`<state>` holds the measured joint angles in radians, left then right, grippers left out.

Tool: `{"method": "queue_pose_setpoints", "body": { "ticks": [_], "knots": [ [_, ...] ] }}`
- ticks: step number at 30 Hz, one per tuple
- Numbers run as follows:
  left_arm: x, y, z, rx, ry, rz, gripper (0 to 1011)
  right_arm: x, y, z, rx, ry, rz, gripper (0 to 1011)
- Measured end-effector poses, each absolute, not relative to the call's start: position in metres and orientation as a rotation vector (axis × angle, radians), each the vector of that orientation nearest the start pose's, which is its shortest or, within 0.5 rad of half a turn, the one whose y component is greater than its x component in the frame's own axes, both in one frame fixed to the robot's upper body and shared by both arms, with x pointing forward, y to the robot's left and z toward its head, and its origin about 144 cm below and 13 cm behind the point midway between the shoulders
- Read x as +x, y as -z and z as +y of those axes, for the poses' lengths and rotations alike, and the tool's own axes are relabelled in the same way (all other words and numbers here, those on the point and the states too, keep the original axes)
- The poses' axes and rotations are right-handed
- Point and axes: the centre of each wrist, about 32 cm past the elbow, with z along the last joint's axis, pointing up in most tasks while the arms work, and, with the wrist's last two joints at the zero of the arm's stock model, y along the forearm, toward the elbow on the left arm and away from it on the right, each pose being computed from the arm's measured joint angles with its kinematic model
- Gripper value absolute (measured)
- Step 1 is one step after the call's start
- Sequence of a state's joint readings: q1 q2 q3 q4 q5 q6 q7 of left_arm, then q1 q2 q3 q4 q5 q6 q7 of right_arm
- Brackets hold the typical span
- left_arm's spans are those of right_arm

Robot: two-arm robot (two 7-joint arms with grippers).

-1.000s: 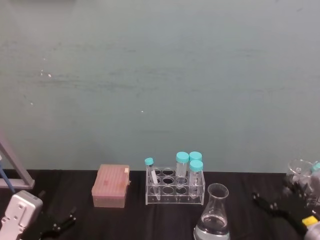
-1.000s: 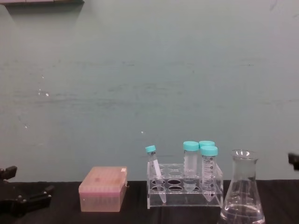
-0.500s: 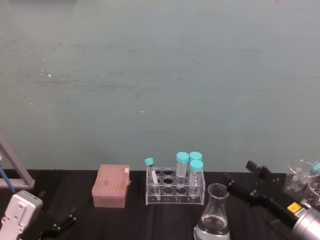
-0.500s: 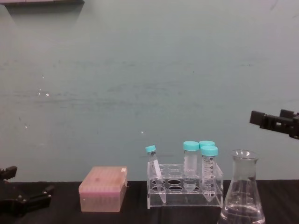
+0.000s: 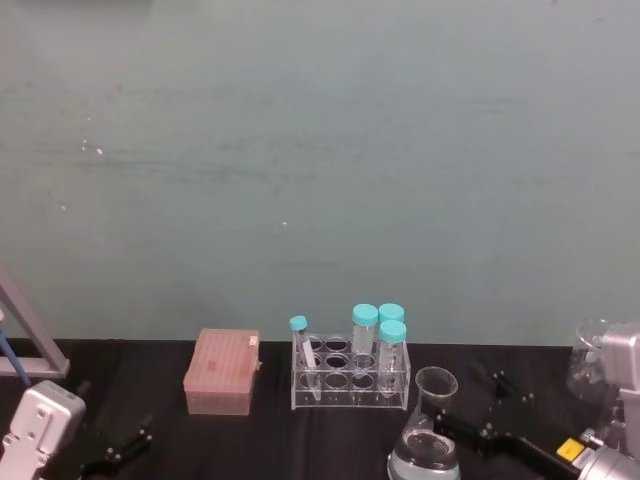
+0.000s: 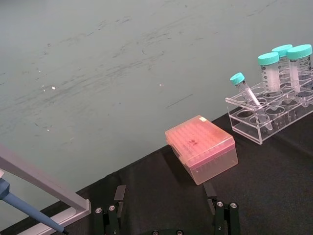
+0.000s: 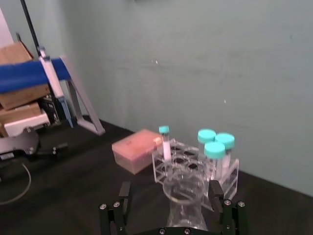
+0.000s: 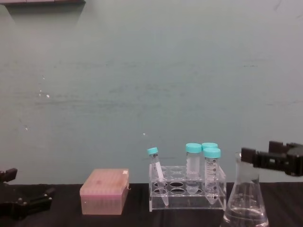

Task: Pick up the beaker with the right gripper, shake it three times, and then put it down.

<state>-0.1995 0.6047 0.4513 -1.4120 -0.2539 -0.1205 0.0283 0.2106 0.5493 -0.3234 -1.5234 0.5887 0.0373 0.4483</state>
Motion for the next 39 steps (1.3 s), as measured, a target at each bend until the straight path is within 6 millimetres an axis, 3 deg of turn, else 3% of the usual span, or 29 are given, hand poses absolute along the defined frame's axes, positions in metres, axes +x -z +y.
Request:
{"method": "queue_pose_setpoints", "body": {
  "ticks": [19,39],
  "knots": [
    [0.489,-1.14,0.31,0.304,-1.248,-0.285,1000,0.503,-1.171,-0.289,-0.092,0.952,0.09,1000],
    [0.489,-1.14,0.31,0.304,-1.248,-0.285,1000,0.513,-1.165,-0.267,-0.11,1.034,0.117,1000]
  ]
}}
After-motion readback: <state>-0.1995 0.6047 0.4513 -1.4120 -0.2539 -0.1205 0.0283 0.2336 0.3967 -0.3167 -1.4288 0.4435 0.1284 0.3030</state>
